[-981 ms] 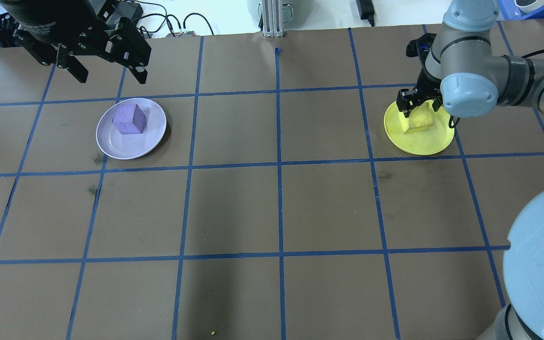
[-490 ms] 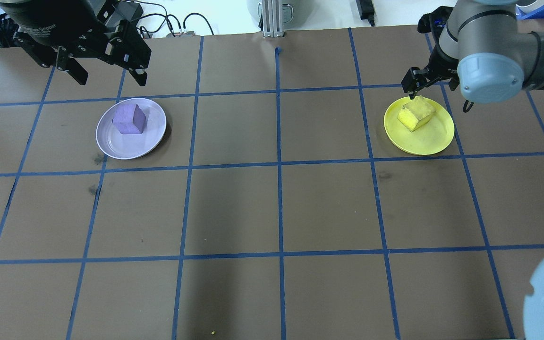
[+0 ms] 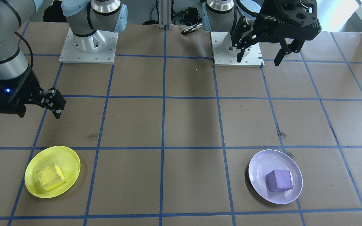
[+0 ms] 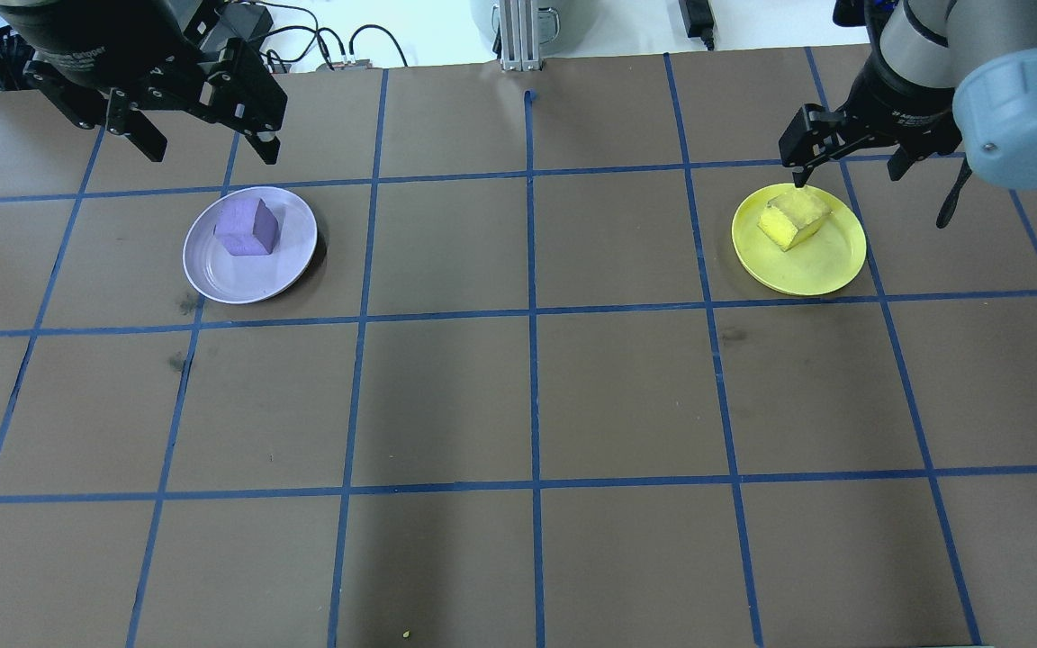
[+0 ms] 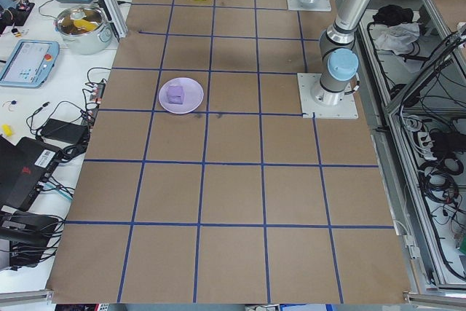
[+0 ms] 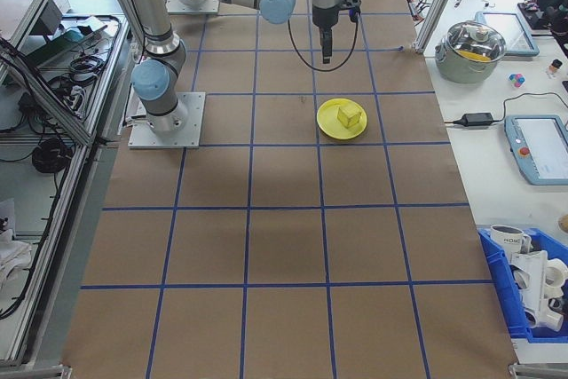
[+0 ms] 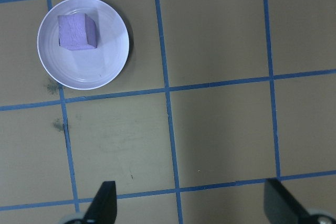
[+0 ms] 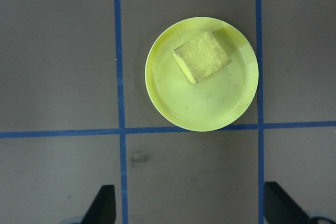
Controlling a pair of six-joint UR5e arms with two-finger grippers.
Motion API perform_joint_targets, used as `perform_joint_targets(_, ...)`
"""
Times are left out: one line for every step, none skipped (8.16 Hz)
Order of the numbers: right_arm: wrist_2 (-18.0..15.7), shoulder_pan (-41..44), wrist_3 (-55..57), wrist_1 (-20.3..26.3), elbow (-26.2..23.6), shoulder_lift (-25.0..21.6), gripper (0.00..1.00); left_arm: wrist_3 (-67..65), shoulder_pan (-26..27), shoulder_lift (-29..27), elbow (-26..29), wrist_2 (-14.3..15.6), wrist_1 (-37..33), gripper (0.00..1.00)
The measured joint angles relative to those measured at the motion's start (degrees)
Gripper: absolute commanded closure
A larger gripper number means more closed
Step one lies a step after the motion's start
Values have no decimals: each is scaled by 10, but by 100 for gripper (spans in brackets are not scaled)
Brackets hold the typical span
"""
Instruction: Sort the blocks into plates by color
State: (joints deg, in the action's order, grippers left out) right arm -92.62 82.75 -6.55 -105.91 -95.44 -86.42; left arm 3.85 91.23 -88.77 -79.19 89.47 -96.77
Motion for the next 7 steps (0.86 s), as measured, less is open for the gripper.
perform_joint_targets(5,14,21,37,-1,-31,0,1,0,0,0,0,0,0)
perform_joint_targets(8,31,29,58,-2,-52,0,1,0,0,0,0,0,0)
perform_joint_targets(9,50,32,66,-3,-63,0,1,0,0,0,0,0,0)
perform_joint_targets(9,64,32,67,-3,-67,0,1,0,0,0,0,0,0)
perform_joint_targets(9,72,32,62,-3,-69,0,1,0,0,0,0,0,0)
perform_joint_targets(9,74,33,58,-3,-70,0,1,0,0,0,0,0,0)
perform_joint_targets(9,76,31,56,-1,-73,0,1,0,0,0,0,0,0)
